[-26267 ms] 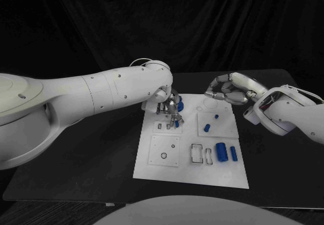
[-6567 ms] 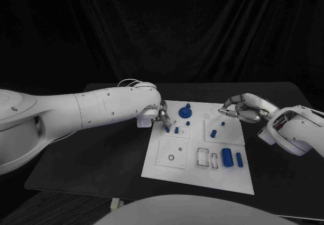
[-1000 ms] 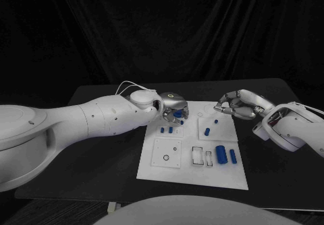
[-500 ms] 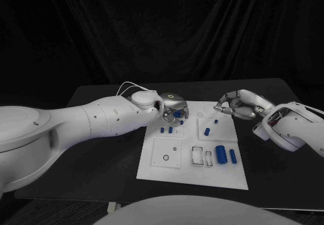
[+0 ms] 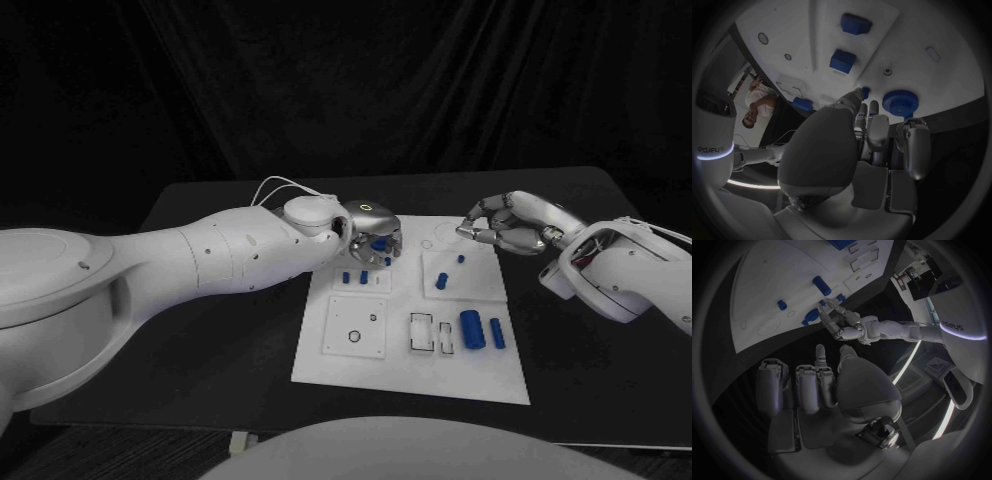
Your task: Assemble the parts on the task board
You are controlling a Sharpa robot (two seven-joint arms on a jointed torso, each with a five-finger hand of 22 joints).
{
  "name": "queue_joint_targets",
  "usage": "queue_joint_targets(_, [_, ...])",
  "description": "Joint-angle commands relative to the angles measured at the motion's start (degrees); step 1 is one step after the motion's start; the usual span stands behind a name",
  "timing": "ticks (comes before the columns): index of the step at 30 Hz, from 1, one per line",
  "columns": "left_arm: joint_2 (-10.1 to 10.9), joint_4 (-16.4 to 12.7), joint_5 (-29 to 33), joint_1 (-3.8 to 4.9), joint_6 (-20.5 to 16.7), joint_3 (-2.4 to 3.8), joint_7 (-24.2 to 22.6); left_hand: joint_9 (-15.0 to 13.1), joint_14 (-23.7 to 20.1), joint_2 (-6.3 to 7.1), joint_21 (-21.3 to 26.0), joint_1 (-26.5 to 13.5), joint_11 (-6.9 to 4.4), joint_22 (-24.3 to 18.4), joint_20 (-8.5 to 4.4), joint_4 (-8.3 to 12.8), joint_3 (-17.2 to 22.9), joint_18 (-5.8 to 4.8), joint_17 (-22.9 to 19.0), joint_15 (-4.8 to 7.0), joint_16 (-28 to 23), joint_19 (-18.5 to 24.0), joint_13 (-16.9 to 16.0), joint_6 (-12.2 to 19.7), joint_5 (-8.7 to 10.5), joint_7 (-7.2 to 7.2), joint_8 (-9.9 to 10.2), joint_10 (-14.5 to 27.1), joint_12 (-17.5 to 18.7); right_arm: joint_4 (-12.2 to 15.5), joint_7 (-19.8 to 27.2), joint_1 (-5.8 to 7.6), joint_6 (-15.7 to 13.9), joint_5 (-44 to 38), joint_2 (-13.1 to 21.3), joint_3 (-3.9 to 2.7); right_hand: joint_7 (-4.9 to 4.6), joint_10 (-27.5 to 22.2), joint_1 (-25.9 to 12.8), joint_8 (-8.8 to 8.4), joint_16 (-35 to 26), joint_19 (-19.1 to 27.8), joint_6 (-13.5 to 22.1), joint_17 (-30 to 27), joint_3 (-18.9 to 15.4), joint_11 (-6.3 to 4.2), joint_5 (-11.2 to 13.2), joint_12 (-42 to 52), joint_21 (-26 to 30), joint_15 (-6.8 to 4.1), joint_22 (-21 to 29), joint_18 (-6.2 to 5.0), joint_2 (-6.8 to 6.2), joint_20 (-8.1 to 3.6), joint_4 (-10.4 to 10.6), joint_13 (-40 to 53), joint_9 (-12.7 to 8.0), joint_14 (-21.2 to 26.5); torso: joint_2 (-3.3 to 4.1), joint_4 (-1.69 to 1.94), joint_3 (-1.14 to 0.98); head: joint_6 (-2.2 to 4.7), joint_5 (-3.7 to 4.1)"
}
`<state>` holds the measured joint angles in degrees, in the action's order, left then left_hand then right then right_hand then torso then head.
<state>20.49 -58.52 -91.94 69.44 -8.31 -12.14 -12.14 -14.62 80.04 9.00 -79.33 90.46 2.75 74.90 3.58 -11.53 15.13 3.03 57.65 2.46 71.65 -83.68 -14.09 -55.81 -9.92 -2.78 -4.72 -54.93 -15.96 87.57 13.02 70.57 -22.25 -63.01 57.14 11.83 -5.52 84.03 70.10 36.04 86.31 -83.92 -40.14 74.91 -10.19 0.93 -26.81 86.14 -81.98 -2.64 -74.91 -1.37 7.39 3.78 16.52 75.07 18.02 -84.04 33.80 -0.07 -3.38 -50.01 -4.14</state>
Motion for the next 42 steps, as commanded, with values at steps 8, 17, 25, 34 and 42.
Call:
queue_joint_targets(8, [-0.64,0.77,-0.04,-0.49,0.74,0.06,-0.08,-0.41,-0.42,-0.31,0.26,-0.25,-0.07,11.67,0.16,0.28,0.71,-0.44,-0.65,0.08,-0.36,-1.70,0.13,-1.78,-0.71,-0.64,-1.04,-0.44,0.15,0.15,-1.08,-0.12,0.62,-0.02,0.12,-0.04,0.17,1.88,0.50,-0.37,-0.26,-1.91,0.18,7.50,-0.23,-0.17,-0.39,-0.47,0.33,-0.34,-12.16,-0.81,0.20,-0.45,-0.03,8.81,-0.09,-4.00,0.01,-0.01,0.00,0.01,-0.03])
queue_joint_targets(17, [-0.99,1.55,-0.04,-0.84,0.74,0.06,-0.16,-0.75,0.70,-0.55,-0.56,-0.19,-0.21,11.94,0.05,0.91,1.10,-0.63,1.98,0.21,1.51,-2.07,-0.17,-2.23,-1.71,-0.82,-1.44,-1.74,-0.53,0.20,-1.35,-0.12,0.92,-0.02,0.18,-0.04,0.17,1.86,0.56,-0.37,-0.30,-1.93,0.14,7.43,-0.23,-0.17,-0.42,-0.51,0.31,-0.34,-12.17,-0.80,0.18,-0.45,-0.05,8.77,-0.10,-3.98,0.01,0.00,0.01,0.01,0.04])
queue_joint_targets(25, [-1.22,1.95,-0.04,-1.03,0.68,0.06,-0.35,-0.89,0.78,-0.82,-0.42,-0.07,-0.33,11.89,-0.05,1.33,1.41,-0.59,1.78,0.33,1.61,-2.00,-0.44,-2.28,-2.17,-0.86,-1.54,-2.30,-0.94,0.29,-1.61,-0.11,1.10,-0.02,0.31,-0.04,0.17,1.83,0.62,-0.37,-0.35,-1.87,0.12,7.34,-0.23,-0.16,-0.45,-0.56,0.44,-0.34,-12.13,-0.84,0.15,-0.44,-0.06,8.71,-0.11,-3.96,0.00,0.00,-0.03,0.01,0.11])
queue_joint_targets(34, [-1.25,1.98,-0.04,-1.18,-0.35,0.06,-0.99,-1.71,0.68,-1.71,-0.53,-0.54,-0.89,11.91,-0.34,1.97,1.66,-0.60,1.15,0.69,1.51,-2.05,-1.37,-4.54,-2.84,-0.92,-2.91,-3.84,-2.27,0.31,-1.79,-0.11,1.17,-0.02,0.34,-0.04,0.16,1.75,0.69,-0.37,-0.44,-1.77,0.08,7.19,-0.22,-0.15,-0.49,-0.66,0.63,-0.33,-12.06,-0.88,0.14,-0.44,-0.07,8.58,-0.12,-3.92,0.00,-0.06,0.00,0.01,0.08])
queue_joint_targets(42, [-0.79,1.71,-0.03,-1.21,-1.83,0.07,-1.74,-2.50,0.71,-2.37,-0.78,-0.74,-1.52,11.99,-0.77,2.83,1.82,-0.66,0.62,1.17,1.36,-2.19,-2.25,-6.84,-4.82,-1.18,-4.18,-5.34,-3.48,0.31,-1.88,-0.11,1.20,-0.02,0.38,-0.04,0.16,1.70,0.75,-0.37,-0.49,-1.73,0.05,7.10,-0.21,-0.14,-0.51,-0.73,0.72,-0.32,-12.03,-0.91,0.13,-0.44,-0.07,8.49,-0.13,-3.89,0.02,0.00,0.00,0.01,-0.03])
